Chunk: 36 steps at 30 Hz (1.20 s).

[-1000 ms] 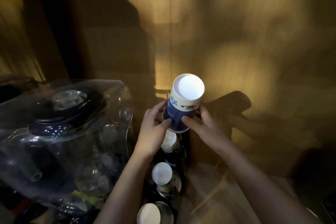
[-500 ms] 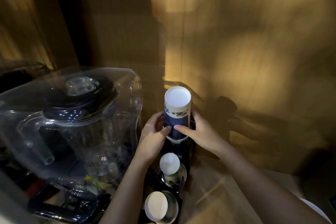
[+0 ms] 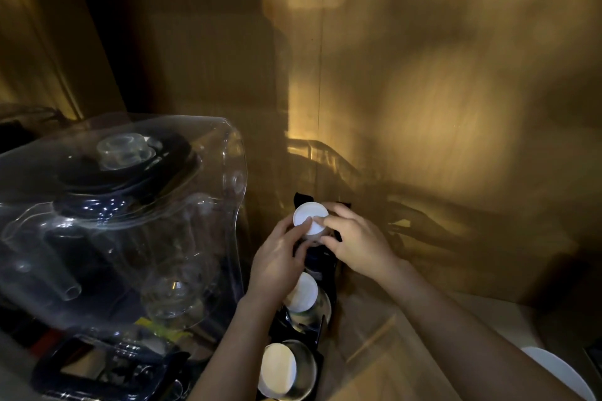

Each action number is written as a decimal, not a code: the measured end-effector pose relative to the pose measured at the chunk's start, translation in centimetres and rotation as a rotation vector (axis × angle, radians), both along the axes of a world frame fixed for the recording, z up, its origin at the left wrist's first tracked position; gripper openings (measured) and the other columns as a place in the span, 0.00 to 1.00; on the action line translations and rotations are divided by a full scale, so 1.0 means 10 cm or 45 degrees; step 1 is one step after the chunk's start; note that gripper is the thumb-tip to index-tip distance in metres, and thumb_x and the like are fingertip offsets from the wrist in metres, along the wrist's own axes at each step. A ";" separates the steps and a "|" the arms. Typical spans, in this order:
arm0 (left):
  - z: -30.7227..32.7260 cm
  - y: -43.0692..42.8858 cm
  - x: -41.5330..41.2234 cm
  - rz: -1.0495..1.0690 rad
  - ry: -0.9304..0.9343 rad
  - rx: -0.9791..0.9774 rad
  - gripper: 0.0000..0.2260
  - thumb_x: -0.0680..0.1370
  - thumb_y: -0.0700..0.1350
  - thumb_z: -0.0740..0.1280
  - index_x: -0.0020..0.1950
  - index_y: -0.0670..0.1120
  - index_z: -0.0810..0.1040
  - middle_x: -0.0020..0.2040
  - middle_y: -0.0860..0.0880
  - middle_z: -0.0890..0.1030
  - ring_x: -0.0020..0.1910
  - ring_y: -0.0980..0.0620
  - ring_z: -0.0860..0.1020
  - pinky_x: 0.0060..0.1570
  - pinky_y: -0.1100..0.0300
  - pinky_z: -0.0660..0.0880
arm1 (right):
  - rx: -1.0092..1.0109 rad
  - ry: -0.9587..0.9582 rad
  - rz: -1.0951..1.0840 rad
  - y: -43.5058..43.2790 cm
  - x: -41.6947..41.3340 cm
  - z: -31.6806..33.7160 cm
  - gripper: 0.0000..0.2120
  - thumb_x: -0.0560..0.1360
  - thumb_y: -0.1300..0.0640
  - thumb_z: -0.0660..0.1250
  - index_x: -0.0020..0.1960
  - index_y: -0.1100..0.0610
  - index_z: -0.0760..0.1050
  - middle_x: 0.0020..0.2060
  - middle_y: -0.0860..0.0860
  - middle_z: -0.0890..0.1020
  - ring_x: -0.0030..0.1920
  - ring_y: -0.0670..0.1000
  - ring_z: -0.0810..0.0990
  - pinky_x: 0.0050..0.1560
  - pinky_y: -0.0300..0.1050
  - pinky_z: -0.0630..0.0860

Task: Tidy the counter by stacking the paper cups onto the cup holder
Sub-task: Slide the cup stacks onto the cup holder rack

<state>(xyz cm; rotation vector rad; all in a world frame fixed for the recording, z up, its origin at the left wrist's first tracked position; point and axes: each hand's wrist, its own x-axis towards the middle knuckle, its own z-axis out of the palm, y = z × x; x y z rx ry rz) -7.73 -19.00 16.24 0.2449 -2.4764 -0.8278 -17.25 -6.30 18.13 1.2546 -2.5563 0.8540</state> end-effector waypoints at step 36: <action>-0.60 2.34 -0.50 -0.932 -0.488 -0.081 0.29 0.72 0.54 0.69 0.69 0.47 0.64 0.68 0.46 0.69 0.67 0.48 0.65 0.62 0.62 0.59 | 0.040 -0.335 -0.958 2.85 0.32 -0.69 0.18 0.75 0.50 0.63 0.62 0.55 0.71 0.59 0.53 0.76 0.58 0.54 0.75 0.56 0.47 0.70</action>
